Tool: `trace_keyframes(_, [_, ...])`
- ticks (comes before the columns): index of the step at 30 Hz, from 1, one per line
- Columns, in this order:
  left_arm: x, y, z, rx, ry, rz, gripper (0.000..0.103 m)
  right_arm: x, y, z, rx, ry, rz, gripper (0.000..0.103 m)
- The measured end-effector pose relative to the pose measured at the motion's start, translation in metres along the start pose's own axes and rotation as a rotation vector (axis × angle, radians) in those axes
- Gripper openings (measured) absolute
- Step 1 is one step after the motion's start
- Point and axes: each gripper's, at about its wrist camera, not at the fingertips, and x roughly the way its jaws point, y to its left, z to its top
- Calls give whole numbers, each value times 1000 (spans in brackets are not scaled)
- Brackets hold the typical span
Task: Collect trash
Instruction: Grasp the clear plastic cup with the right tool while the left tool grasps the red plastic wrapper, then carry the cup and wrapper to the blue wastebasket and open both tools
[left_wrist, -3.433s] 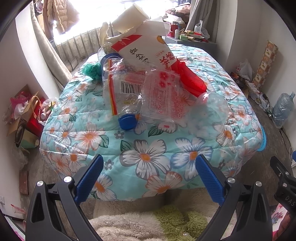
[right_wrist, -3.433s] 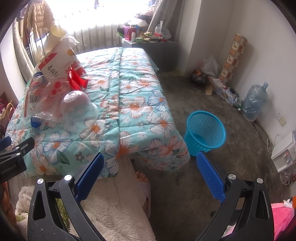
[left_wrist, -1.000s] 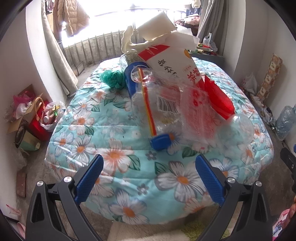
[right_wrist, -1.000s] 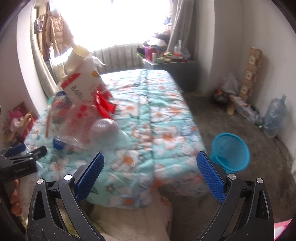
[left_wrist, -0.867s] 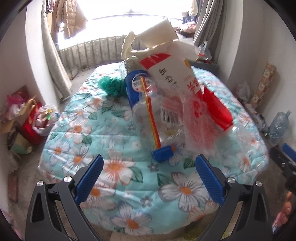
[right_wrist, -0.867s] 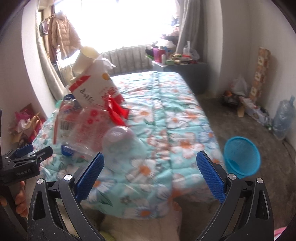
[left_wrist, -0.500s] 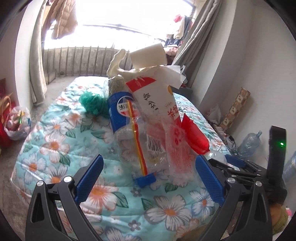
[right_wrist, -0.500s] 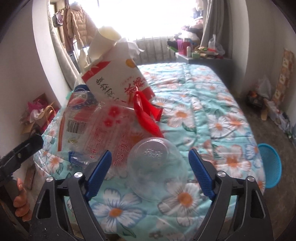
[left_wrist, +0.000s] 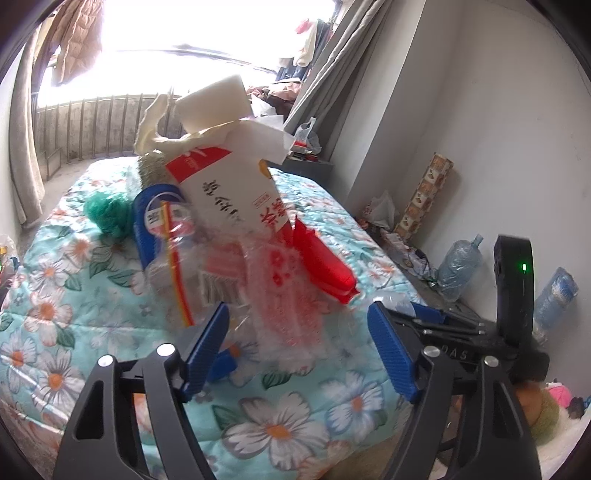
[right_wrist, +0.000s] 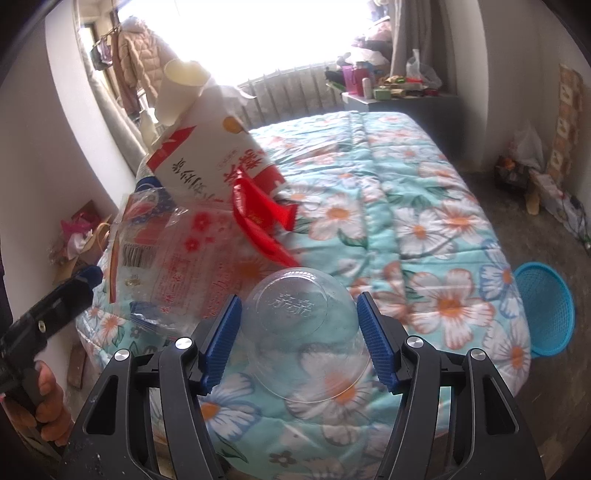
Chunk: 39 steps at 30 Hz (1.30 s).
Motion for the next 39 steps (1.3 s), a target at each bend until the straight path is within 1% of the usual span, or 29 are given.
trace_keyframes(1, [3, -4, 6, 4, 1, -6, 70, -3, -4, -1, 7, -9, -14, 60])
trace_keyframes(3, [11, -11, 16, 15, 8, -9, 64, -8, -12, -2, 19, -20, -41, 60])
trace_keyframes(4, [19, -16, 24, 17, 17, -11, 64, -10, -17, -3, 28, -25, -55, 60])
trace_keyframes(6, [30, -22, 34, 13, 34, -15, 59, -10, -25, -5, 45, -27, -68, 60])
trace_keyframes(7, [40, -26, 40, 10, 51, -10, 57, -9, -30, -7, 55, -24, -65, 61])
trace_keyframes(8, [49, -29, 44, 13, 66, 5, 54, -8, -32, -7, 60, -23, -58, 61])
trace_keyframes(10, [69, -35, 53, 23, 99, 39, 52, -7, -34, -8, 57, -25, -48, 61])
trace_keyframes(12, [85, -38, 59, 20, 130, 54, 46, -5, -33, -7, 49, -27, -41, 63])
trace_keyframes(13, [93, -39, 61, 17, 142, 57, 45, -5, -33, -6, 46, -25, -35, 63])
trace_keyframes(14, [99, -39, 62, 20, 150, 67, 41, -3, -34, -6, 45, -20, -27, 64])
trace_keyframes(15, [106, -40, 64, 28, 159, 86, 33, -2, -35, -5, 47, -14, -21, 65])
trace_keyframes(16, [114, -42, 65, 41, 176, 109, 29, 0, -35, -5, 48, -8, -22, 65])
trace_keyframes(18, [123, -42, 65, 44, 198, 132, 13, 4, -38, -6, 57, 8, -12, 66])
trace_keyframes(19, [125, -41, 65, 42, 201, 148, 9, 6, -39, -6, 65, 14, -13, 67])
trace_keyframes(21, [122, -39, 66, 36, 181, 154, 2, 7, -42, -6, 80, 14, 1, 64])
trace_keyframes(22, [119, -39, 66, 36, 173, 154, 2, 6, -43, -6, 87, 14, 9, 64])
trace_keyframes(26, [105, -41, 68, 28, 139, 124, 0, -4, -50, -4, 121, 1, 55, 63])
trace_keyframes(31, [80, -51, 74, 38, 70, 92, 0, -27, -61, -4, 157, -56, 66, 63])
trace_keyframes(36, [55, -61, 86, 51, -34, 20, 0, -47, -74, -2, 211, -105, 57, 63])
trace_keyframes(37, [52, -63, 89, 47, -57, -7, 0, -52, -77, -1, 224, -119, 58, 63])
trace_keyframes(39, [50, -67, 96, 43, -75, -43, 0, -60, -82, -1, 241, -146, 56, 63])
